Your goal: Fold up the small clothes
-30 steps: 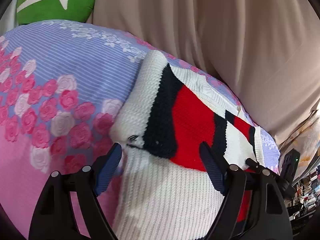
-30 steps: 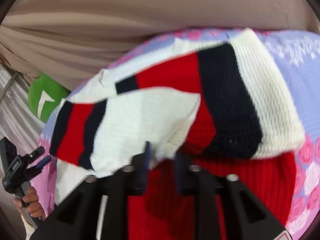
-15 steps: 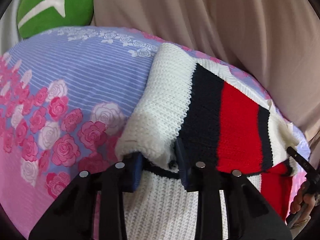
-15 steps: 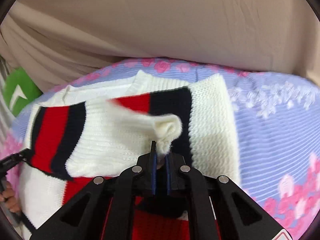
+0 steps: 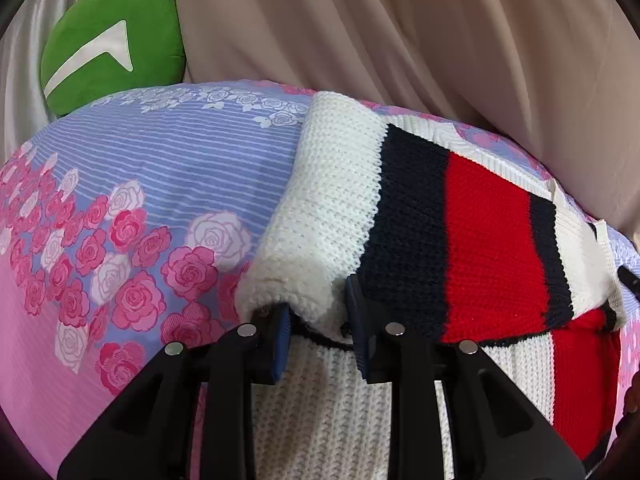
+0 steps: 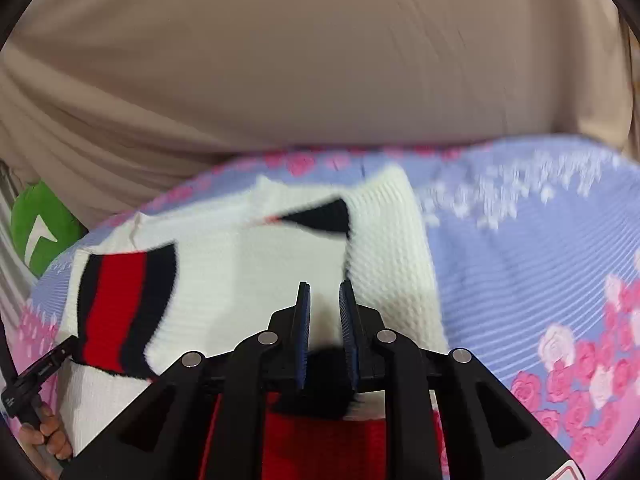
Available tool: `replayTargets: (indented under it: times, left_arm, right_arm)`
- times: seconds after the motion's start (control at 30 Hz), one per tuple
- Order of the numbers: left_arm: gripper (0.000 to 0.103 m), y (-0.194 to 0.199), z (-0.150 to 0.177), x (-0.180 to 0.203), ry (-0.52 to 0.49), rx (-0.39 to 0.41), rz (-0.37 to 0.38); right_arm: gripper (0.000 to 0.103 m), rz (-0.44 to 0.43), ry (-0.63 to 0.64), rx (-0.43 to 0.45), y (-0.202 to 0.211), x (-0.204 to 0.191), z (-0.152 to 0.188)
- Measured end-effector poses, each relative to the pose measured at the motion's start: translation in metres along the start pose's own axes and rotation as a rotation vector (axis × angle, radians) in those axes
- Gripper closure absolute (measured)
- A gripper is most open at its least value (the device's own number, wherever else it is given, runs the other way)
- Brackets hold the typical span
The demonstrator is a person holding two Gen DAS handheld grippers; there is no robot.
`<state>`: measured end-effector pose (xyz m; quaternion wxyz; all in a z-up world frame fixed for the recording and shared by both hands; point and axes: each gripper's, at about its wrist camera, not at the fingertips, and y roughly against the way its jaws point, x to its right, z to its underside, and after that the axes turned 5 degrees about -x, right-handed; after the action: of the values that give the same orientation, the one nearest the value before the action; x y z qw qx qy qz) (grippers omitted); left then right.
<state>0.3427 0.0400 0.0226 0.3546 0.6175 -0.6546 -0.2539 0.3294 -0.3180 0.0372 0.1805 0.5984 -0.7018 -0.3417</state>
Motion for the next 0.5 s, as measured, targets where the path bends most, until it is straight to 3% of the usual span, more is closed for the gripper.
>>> replayTargets:
  times: [0.1, 0.2, 0.27, 0.37, 0.5]
  left_arm:
    - [0.078, 0.000, 0.000, 0.001, 0.004, 0.002, 0.001]
    - [0.078, 0.000, 0.001, 0.000, 0.008, 0.003, 0.008]
    - [0.078, -0.002, 0.000, -0.001, 0.010, 0.003, 0.012]
    - [0.078, -0.001, 0.001, -0.002, 0.010, 0.003, 0.020]
    - [0.078, -0.002, 0.000, -0.004, 0.009, 0.002, 0.031]
  right_arm:
    - [0.085, -0.168, 0.114, -0.020, 0.008, -0.054, -0.010]
    - [0.063, -0.286, 0.256, -0.060, -0.009, -0.122, -0.015]
    - [0.052, -0.278, 0.353, -0.067, -0.031, -0.167, -0.016]
    - [0.051, -0.265, 0.424, -0.098, -0.069, -0.213, -0.021]
    - [0.050, -0.189, 0.495, -0.152, -0.102, -0.236, -0.020]
